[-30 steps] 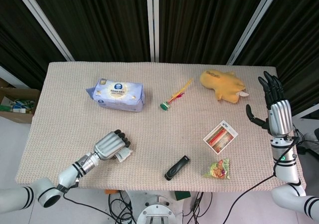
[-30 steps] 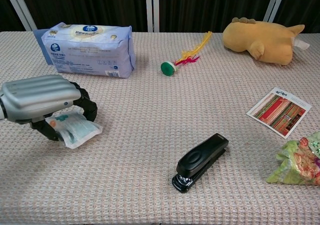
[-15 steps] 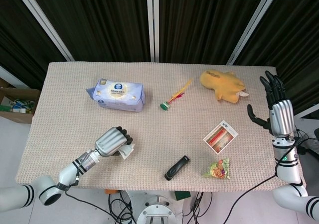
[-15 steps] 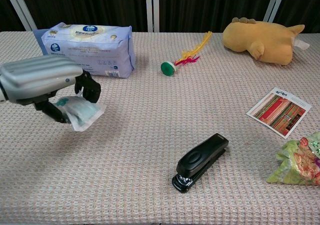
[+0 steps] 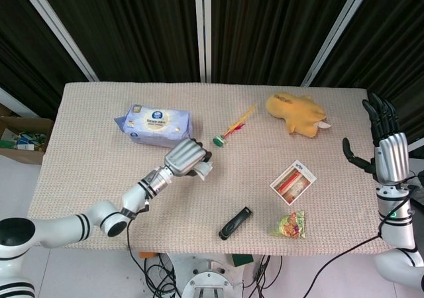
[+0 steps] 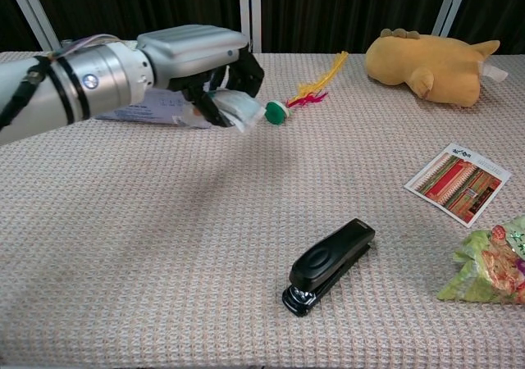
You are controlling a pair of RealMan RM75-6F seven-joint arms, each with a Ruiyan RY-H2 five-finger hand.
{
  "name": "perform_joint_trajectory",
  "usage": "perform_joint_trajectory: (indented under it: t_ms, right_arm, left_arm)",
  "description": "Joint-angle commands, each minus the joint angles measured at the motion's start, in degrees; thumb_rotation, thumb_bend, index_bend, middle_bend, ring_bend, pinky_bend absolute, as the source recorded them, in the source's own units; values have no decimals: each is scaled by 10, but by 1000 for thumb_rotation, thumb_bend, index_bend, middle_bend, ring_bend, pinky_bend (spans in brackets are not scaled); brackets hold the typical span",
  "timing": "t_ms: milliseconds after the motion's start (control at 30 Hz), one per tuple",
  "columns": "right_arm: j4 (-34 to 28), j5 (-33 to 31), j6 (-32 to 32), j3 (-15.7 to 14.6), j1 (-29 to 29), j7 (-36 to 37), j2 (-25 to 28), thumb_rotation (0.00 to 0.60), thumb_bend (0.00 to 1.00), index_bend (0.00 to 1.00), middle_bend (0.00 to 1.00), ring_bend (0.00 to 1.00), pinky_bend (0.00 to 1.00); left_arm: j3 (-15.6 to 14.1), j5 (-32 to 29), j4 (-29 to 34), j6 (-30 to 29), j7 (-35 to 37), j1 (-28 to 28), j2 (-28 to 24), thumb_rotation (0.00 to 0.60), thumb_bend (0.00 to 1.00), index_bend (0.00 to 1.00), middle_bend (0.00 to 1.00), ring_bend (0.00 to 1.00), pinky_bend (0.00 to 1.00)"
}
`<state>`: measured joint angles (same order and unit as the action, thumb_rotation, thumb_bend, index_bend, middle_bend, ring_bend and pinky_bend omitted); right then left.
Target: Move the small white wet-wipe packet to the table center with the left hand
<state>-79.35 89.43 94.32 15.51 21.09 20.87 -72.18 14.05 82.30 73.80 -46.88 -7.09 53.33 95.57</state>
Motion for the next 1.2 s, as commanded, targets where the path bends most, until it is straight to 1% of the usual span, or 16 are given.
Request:
perform_joint_trajectory:
  t_ms: [33, 133, 300, 433, 567, 633, 667, 700, 767, 800, 833, 867, 967, 1100, 1167, 1200]
  right_arm:
    - [-11, 0, 2, 1, -5, 5, 11, 600, 431, 0, 0, 0, 6]
    - [-18, 3, 6, 1, -9, 0, 23, 600, 432, 0, 0, 0, 6]
    - [-24, -1, 4, 3, -11, 1, 31, 600, 431, 0, 0, 0, 6]
    - [-19, -5, -1, 4, -10, 2, 32, 600, 432, 0, 0, 0, 6]
    - [-16, -9, -3, 5, -10, 4, 29, 600, 431, 0, 0, 0, 6]
    - [-15, -8, 0, 5, -11, 4, 29, 600, 431, 0, 0, 0, 6]
    - [-14, -7, 1, 5, -11, 4, 29, 600, 432, 0, 0, 0, 6]
    - [-13, -7, 2, 5, -11, 3, 29, 600, 432, 0, 0, 0, 6]
    - [-12, -8, 2, 6, -12, 3, 29, 600, 432, 0, 0, 0, 6]
    - [-11, -9, 2, 7, -13, 4, 29, 600, 432, 0, 0, 0, 6]
    - [-11, -11, 1, 8, -12, 5, 29, 600, 432, 0, 0, 0, 6]
    - [-10, -13, 0, 9, -12, 5, 29, 600, 432, 0, 0, 0, 6]
    - [-10, -13, 0, 9, -12, 3, 28, 600, 432, 0, 0, 0, 6]
    - [-11, -10, 1, 9, -10, -4, 26, 600, 431, 0, 0, 0, 6]
    - [-13, -9, 0, 8, -9, -5, 26, 600, 431, 0, 0, 0, 6]
    - [-13, -7, 0, 7, -10, -5, 26, 600, 431, 0, 0, 0, 6]
  left_arm:
    - [33, -41, -62, 46, -4, 52, 53, 600, 329, 681, 695, 541, 563]
    - [48, -66, -113, 77, 6, 87, 91, 600, 329, 681, 695, 541, 563]
    - [62, -88, -190, 93, 22, 128, 151, 600, 329, 681, 695, 541, 563]
    - [66, -91, -240, 85, 34, 150, 191, 600, 329, 680, 694, 540, 563]
    - [66, -89, -281, 71, 42, 163, 221, 600, 329, 666, 680, 538, 563]
    - [61, -87, -298, 75, 51, 168, 228, 600, 325, 598, 618, 500, 557]
    - [57, -86, -301, 82, 59, 169, 227, 600, 315, 516, 543, 444, 542]
    - [53, -83, -303, 87, 66, 170, 224, 600, 286, 405, 445, 371, 512]
    - [47, -73, -301, 84, 88, 168, 220, 600, 200, 196, 254, 247, 428]
    - [45, -68, -301, 77, 98, 167, 219, 600, 163, 131, 187, 206, 387]
    - [42, -62, -301, 70, 110, 166, 218, 600, 140, 93, 144, 178, 360]
    - [40, -58, -300, 65, 118, 165, 217, 600, 116, 65, 102, 147, 329]
    - [32, -48, -296, 60, 136, 164, 209, 600, 78, 26, 35, 89, 271]
    - [24, -42, -276, 53, 134, 157, 189, 600, 61, 17, 22, 50, 240]
    - [18, -41, -246, 37, 110, 143, 162, 600, 60, 17, 22, 49, 240]
    - [15, -44, -214, 24, 87, 128, 139, 600, 59, 18, 22, 49, 240]
